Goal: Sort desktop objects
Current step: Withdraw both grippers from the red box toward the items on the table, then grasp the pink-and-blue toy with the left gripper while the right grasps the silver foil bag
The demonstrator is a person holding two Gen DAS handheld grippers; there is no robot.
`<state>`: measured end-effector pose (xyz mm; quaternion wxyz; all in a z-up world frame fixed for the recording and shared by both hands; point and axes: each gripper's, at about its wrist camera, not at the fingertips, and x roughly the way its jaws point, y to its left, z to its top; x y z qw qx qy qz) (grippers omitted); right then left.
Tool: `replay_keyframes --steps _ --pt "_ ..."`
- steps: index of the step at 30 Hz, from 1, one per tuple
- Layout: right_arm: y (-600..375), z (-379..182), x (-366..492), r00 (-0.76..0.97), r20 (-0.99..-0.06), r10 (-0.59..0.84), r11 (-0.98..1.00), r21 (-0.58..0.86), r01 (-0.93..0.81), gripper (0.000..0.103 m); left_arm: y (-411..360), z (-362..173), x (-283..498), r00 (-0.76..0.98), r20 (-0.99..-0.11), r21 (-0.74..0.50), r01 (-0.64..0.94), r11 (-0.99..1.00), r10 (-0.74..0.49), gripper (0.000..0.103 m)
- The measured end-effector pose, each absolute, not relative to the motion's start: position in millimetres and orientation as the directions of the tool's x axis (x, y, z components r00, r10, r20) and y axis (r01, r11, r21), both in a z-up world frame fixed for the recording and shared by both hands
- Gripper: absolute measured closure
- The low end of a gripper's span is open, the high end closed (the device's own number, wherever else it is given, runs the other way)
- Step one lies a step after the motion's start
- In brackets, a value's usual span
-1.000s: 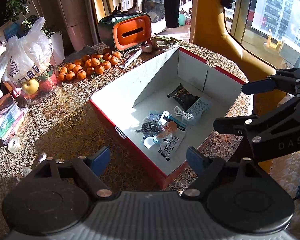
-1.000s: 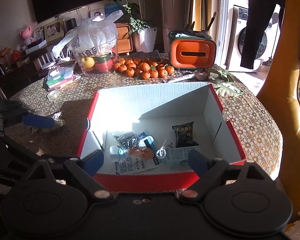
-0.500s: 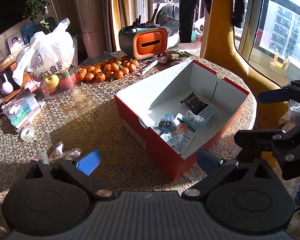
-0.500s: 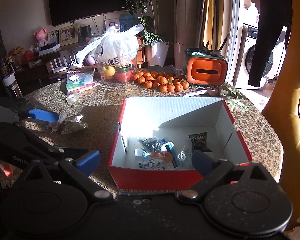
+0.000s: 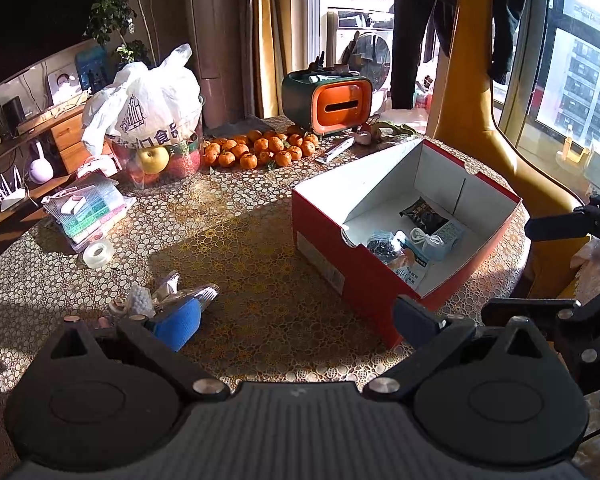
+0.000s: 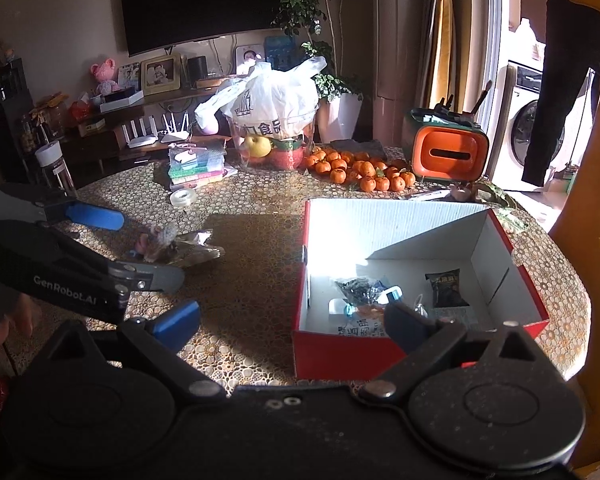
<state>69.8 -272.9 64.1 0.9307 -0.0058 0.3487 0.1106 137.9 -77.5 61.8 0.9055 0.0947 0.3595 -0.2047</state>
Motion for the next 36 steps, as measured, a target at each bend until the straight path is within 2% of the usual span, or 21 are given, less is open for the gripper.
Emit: replay_keyframes --steps 8,17,28,36 --pt "-238.7 56.5 70.9 0.729 -0.646 0.229 0.966 0.056 -0.254 0.004 -40.0 68.7 131.0 0.732 -0.64 0.069 0.359 0.931 -0.235 0.0" --pt "-198.6 49.9 81.0 0.741 -0.616 0.268 0.953 0.056 -0.298 0.004 6.7 68.3 131.6 0.775 -0.603 0.057 0.277 0.959 -0.189 0.0" --pt "-165.5 37.0 104.5 0.746 -0.597 0.296 0.946 0.076 -0.315 0.005 60.8 49.3 152.2 0.782 -0.613 0.021 0.165 0.986 -0.118 0.0" --pt "-144.3 19.8 124.9 0.735 -0.604 0.307 0.938 0.062 -0.341 0.005 80.2 27.8 166.6 0.776 -0.624 0.023 0.139 0.99 -0.094 0.0"
